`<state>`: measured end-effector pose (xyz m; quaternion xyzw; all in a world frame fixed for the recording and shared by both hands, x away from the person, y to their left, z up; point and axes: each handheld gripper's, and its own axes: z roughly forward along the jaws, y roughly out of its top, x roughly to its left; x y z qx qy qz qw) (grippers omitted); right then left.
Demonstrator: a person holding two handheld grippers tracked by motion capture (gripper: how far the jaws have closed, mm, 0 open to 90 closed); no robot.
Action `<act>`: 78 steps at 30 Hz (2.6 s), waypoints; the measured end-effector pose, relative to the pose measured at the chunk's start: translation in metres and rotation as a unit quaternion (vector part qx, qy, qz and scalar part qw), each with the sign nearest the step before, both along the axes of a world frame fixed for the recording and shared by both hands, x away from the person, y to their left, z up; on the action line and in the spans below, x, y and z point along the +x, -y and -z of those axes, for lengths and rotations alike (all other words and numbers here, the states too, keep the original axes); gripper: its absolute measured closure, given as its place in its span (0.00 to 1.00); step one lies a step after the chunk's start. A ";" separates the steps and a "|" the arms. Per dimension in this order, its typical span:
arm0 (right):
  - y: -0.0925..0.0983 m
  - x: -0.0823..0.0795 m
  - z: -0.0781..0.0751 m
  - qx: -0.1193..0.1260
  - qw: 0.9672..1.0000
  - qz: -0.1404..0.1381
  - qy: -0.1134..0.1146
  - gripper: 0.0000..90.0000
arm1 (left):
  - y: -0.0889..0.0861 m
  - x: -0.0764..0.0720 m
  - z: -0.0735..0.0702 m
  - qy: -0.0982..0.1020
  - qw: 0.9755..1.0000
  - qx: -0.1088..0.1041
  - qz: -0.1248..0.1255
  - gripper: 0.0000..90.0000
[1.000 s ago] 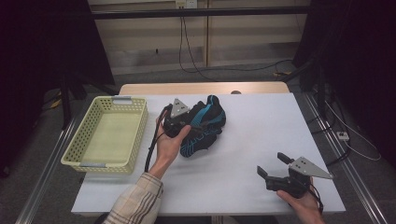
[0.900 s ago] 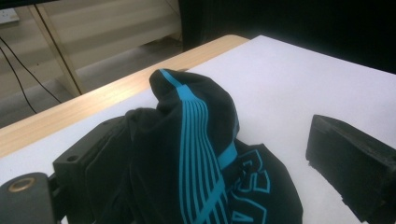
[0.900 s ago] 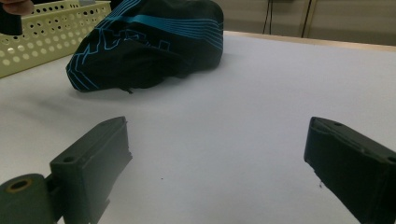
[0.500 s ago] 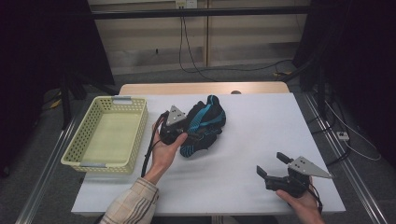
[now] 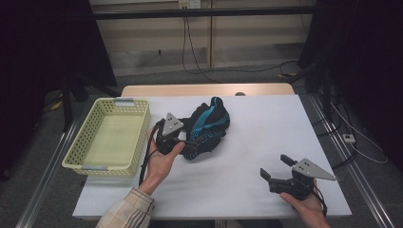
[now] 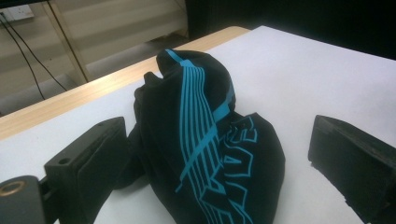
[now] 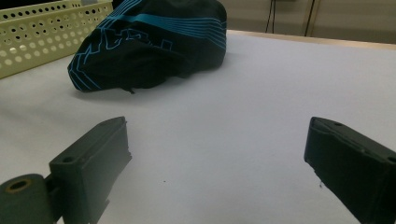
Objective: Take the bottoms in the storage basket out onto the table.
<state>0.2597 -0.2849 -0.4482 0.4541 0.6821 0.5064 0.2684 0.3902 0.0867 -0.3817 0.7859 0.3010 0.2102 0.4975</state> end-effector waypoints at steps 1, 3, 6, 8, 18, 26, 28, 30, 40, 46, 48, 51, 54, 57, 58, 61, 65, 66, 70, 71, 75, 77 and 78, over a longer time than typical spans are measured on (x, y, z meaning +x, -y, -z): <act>0.000 0.000 0.000 0.002 1.000 0.000 0.000 0.07 | -0.001 -0.001 0.000 0.002 1.000 0.000 0.000 0.06; -0.001 0.000 0.000 0.001 1.000 0.000 0.000 0.07 | -0.004 -0.004 -0.001 0.004 1.000 0.003 -0.004 0.06; -0.001 0.001 0.000 0.001 1.000 -0.001 -0.001 0.07 | -0.009 -0.007 -0.001 0.005 1.000 0.003 -0.010 0.06; -0.001 0.001 0.000 0.001 1.000 -0.002 0.000 0.07 | -0.012 -0.008 -0.001 0.004 1.000 0.001 -0.010 0.06; -0.001 0.002 0.000 0.000 1.000 -0.003 0.000 0.07 | -0.025 -0.019 -0.003 0.008 1.000 0.008 -0.014 0.06; -0.002 0.002 0.000 0.001 1.000 -0.003 0.000 0.07 | -0.037 -0.028 -0.003 0.009 1.000 0.019 -0.016 0.06; -0.002 0.002 0.000 -0.001 1.000 -0.004 0.000 0.07 | -0.039 -0.029 -0.002 0.007 1.000 0.018 -0.018 0.06; -0.002 0.002 0.000 -0.001 1.000 -0.004 0.000 0.07 | -0.042 -0.031 -0.002 0.001 1.000 0.016 -0.021 0.06; -0.003 0.003 0.000 -0.001 1.000 -0.003 0.000 0.07 | -0.057 -0.044 0.005 0.001 0.999 0.024 -0.033 0.06; -0.003 0.003 0.000 -0.003 1.000 -0.004 0.000 0.07 | -0.065 -0.053 0.017 -0.011 0.999 0.028 -0.032 0.06; -0.003 0.003 0.000 -0.001 1.000 -0.003 -0.001 0.07 | -0.067 -0.057 0.021 -0.014 0.999 0.024 -0.034 0.06; -0.004 0.004 0.001 -0.001 1.000 -0.004 -0.001 0.07 | -0.071 -0.060 0.024 -0.018 0.999 0.028 -0.035 0.06; -0.004 0.004 0.001 -0.002 1.000 -0.006 -0.002 0.07 | -0.073 -0.062 0.028 -0.022 0.999 0.031 -0.037 0.06; -0.006 0.004 0.001 -0.001 1.000 -0.006 -0.003 0.07 | -0.074 -0.064 0.033 -0.029 0.998 0.027 -0.039 0.06; -0.006 0.004 0.001 -0.002 1.000 -0.006 -0.004 0.07 | -0.074 -0.065 0.035 -0.031 0.998 0.028 -0.038 0.06; -0.006 0.005 0.001 -0.003 1.000 -0.007 -0.004 0.07 | -0.074 -0.068 0.040 -0.036 0.998 0.034 -0.035 0.06; -0.005 0.004 0.001 -0.001 1.000 -0.006 -0.003 0.07 | -0.073 -0.072 0.049 -0.041 0.998 0.034 -0.031 0.06; -0.005 0.005 0.001 -0.001 1.000 -0.006 -0.004 0.07 | -0.073 -0.073 0.051 -0.042 0.998 0.031 -0.032 0.06; -0.006 0.004 0.001 -0.002 1.000 -0.007 -0.002 0.07 | -0.074 -0.077 0.056 -0.035 0.998 0.025 -0.042 0.06; -0.006 0.004 0.001 -0.002 1.000 -0.007 -0.003 0.07 | -0.075 -0.077 0.057 -0.035 0.998 0.024 -0.041 0.06; -0.005 0.003 0.000 -0.003 1.000 -0.007 0.000 0.07 | -0.077 -0.079 0.059 -0.037 0.998 0.015 -0.042 0.06; -0.005 0.003 0.000 -0.003 1.000 -0.008 0.001 0.07 | -0.077 -0.080 0.060 -0.039 0.998 0.020 -0.043 0.06; -0.005 0.003 0.000 -0.001 1.000 -0.007 0.001 0.07 | -0.077 -0.080 0.061 -0.041 0.998 0.018 -0.043 0.06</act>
